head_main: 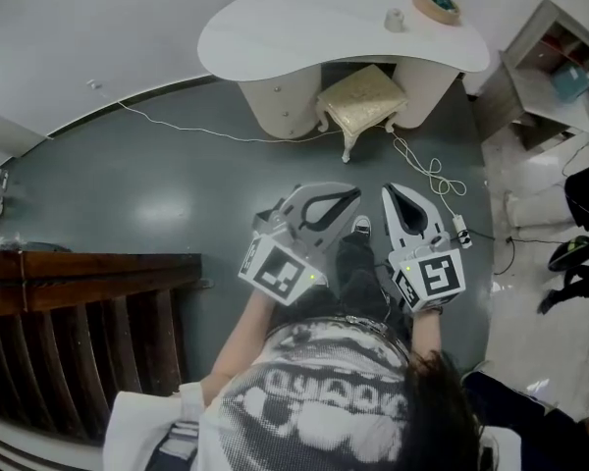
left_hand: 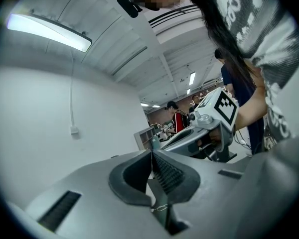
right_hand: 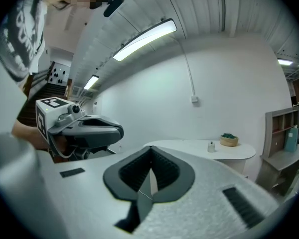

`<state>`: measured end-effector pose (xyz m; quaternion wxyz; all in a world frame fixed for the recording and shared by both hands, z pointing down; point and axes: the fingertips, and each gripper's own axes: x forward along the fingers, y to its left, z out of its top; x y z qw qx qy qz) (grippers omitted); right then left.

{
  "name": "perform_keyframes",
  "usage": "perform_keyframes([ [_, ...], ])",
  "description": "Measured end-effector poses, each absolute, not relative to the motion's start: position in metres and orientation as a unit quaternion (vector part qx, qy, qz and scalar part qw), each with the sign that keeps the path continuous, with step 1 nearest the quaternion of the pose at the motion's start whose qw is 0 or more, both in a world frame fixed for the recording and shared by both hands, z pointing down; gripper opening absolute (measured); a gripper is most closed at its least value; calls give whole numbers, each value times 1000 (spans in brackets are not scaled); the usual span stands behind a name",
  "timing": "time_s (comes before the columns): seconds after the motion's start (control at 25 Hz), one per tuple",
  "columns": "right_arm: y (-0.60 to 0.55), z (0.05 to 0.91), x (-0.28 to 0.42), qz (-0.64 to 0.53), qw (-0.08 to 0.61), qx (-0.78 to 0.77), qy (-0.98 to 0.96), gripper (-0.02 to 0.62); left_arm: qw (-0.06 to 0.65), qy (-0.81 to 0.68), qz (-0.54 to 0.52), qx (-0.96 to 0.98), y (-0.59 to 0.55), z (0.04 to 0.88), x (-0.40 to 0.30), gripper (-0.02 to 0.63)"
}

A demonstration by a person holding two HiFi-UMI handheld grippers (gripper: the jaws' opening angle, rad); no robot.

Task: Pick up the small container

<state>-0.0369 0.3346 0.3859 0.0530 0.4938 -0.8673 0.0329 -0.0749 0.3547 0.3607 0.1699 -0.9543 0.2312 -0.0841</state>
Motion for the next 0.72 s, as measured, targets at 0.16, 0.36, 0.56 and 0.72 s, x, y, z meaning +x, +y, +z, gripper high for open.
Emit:
perform_keyframes([
  [0.16, 286, 386, -10, 35, 50, 490, -870, -5, 175, 230, -91, -953, 309, 359, -47, 5],
  [0.36, 220, 377, 27, 28, 57, 482, -874, -3, 183, 232, -98, -950, 246, 350, -6, 5],
  [0.56, 166, 370, 57, 31, 53, 473, -879, -5, 192, 236, -106, -947, 197, 340, 28, 5],
  [0.72, 130, 373, 77, 36, 47, 465, -883, -5, 189, 244, -122, -943, 164, 346, 47, 5],
])
